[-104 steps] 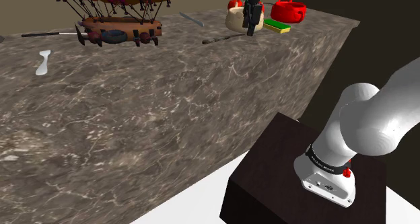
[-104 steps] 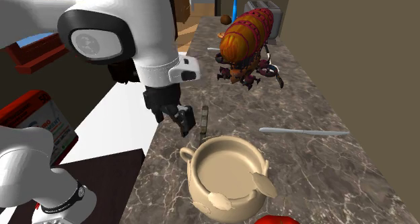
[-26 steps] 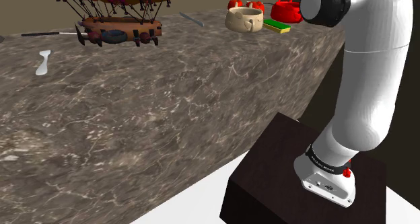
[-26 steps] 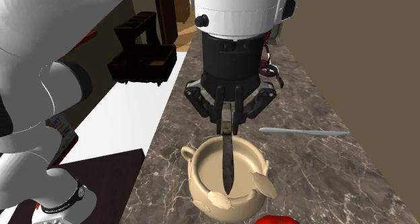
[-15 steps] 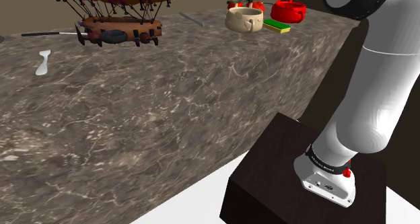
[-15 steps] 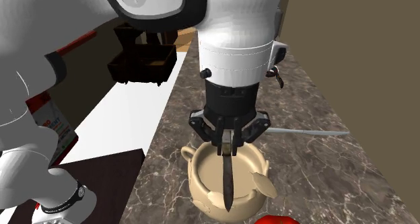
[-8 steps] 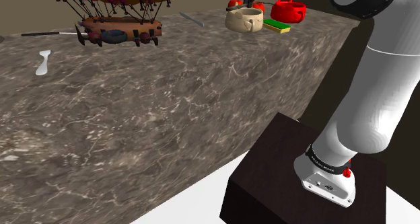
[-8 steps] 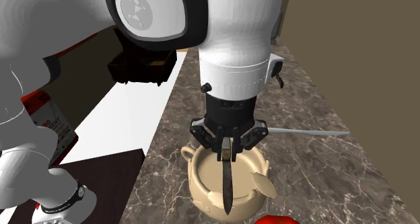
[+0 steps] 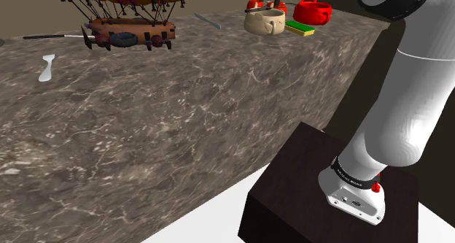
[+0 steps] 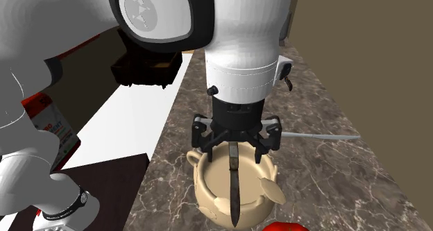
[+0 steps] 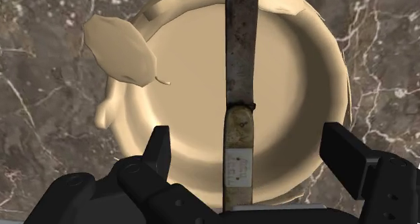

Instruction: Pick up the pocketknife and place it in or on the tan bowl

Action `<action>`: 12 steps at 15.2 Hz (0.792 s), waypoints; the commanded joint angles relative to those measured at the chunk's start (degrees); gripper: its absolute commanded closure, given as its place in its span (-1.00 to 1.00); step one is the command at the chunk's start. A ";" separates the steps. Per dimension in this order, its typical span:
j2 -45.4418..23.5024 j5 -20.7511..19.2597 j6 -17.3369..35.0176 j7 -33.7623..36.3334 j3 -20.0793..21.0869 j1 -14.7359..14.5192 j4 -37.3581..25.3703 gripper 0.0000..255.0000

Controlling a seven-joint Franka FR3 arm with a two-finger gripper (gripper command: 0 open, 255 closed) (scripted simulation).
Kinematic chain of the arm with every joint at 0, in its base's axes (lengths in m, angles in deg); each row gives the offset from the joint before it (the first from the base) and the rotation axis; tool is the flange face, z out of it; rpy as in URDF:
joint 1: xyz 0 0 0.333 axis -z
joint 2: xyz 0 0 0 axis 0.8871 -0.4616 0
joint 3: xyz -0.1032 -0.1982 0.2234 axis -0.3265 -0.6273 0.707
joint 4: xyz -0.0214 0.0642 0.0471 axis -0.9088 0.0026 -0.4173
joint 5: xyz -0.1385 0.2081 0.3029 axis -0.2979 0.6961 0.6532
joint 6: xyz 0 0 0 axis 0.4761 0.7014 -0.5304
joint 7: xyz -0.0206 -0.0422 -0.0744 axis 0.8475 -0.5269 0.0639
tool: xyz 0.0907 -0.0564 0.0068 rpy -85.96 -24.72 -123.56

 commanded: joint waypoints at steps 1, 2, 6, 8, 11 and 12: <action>0.00 0.00 0.00 0.00 0.00 0.00 0.00 -1.00; -1.31 0.74 -2.58 -0.30 -0.16 0.68 -3.73 -1.00; -6.65 3.89 -11.03 -1.23 -0.51 3.94 -17.02 -1.00; -6.64 3.88 -11.02 -1.23 -0.49 3.94 -16.99 -1.00; -6.65 3.88 -11.03 -1.23 -0.49 3.95 -17.02 -1.00; -6.65 3.88 -11.03 -1.23 -0.49 3.95 -17.02 -1.00</action>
